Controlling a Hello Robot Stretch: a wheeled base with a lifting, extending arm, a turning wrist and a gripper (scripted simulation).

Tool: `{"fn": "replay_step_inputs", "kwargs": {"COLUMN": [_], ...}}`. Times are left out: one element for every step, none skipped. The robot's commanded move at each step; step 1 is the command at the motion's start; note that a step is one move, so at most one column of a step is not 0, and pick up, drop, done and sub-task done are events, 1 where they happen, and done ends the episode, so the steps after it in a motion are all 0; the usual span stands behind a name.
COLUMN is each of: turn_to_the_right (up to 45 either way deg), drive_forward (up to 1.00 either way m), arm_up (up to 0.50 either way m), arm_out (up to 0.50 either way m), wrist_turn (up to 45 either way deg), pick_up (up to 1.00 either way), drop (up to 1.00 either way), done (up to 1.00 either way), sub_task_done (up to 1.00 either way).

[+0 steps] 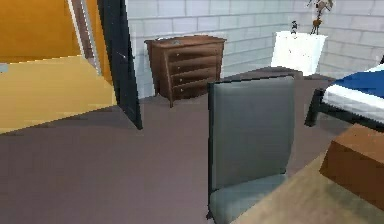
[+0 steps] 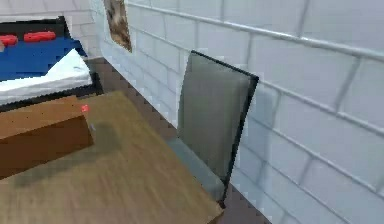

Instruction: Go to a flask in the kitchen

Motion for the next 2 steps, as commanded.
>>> {"fn": "replay_step_inputs", "kwargs": {"turn_to_the_right": [-36.0, 0.0], "drive_forward": [0.00, 0.30], "arm_up": [0.00, 0.00], "arm_out": [0.00, 0.00], "wrist_turn": [0.0, 0.0], "pick_up": [0.00, 0.00], "drop": [0.00, 0.00], "done": [0.00, 0.00], "sub_task_done": [0.00, 0.00]}}
